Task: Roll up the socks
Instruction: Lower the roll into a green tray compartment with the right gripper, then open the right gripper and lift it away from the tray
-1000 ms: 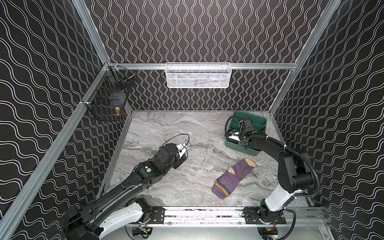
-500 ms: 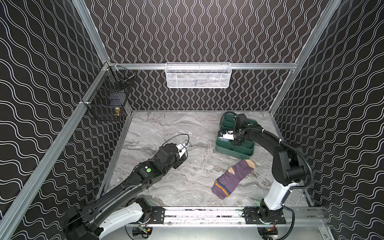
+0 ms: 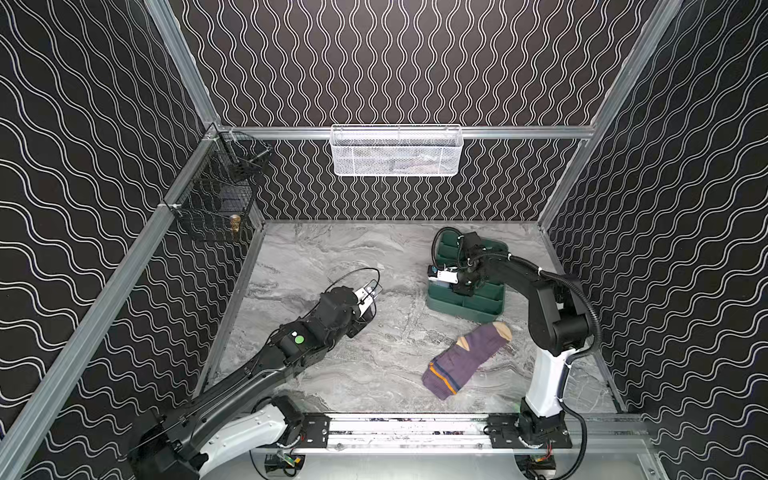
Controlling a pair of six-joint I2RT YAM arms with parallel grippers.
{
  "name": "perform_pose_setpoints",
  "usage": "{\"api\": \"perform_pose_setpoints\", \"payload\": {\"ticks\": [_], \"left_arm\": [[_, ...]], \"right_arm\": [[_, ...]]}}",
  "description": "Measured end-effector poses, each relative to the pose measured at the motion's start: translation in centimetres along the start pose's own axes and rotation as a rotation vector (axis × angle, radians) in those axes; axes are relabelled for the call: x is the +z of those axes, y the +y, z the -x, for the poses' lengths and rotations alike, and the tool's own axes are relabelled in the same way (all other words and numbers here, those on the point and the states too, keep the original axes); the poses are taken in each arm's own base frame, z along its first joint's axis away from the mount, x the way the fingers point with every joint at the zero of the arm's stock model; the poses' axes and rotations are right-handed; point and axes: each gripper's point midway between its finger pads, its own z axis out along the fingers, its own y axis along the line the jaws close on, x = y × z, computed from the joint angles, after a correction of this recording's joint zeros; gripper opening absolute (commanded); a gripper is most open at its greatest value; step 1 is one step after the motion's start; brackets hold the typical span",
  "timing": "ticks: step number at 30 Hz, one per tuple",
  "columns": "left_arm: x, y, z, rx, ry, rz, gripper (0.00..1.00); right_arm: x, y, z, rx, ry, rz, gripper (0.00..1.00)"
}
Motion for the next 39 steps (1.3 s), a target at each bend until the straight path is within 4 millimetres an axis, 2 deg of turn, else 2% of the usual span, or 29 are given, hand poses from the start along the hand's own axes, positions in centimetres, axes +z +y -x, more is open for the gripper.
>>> {"api": "perform_pose_setpoints", "payload": {"ticks": [6,7,9,10,17,22,26,30,36,39], "left_arm": [[0.2,-0.1,-0.1,0.003,0.007,-0.002,0.66],[0.2,-0.1,-0.1,0.003,0.008,-0.003,0.66],[0.3,-0.1,-0.2,0.004,0.011,-0.003,0.65],[0.3,-0.2,-0.2,0.005,0.012,-0.003,0.65],[0.4,-0.2,-0.3,0.006,0.017,-0.004,0.65],[0.4,-0.2,-0.3,0.004,0.02,-0.003,0.65],[0.8,-0.4,-0.5,0.009,0.035,-0.007,0.65],[0.8,-0.4,-0.6,0.006,0.037,-0.005,0.65],[0.8,-0.4,-0.6,-0.006,0.038,-0.004,0.65],[0.7,-0.3,-0.6,-0.009,0.035,-0.003,0.65]], "right_arm": [[1.0,-0.3,0.3,0.038,-0.023,-0.01,0.0],[1.1,-0.4,0.3,0.041,-0.025,-0.014,0.04],[0.9,-0.6,0.4,0.045,-0.031,-0.032,0.37],[0.8,-0.9,0.4,0.051,-0.034,-0.048,0.44],[-2.9,-3.6,2.1,0.045,-0.1,-0.207,0.65],[-8.2,-5.9,3.8,0.012,-0.169,-0.377,0.67],[-12.2,-6.9,5.2,-0.015,-0.235,-0.51,0.67],[-17.3,-7.8,6.6,0.013,-0.341,-0.662,0.67],[-26.9,-7.5,8.2,0.27,-0.629,-0.807,0.62],[-29.6,-6.4,8.0,0.471,-0.763,-0.774,0.62]]}}
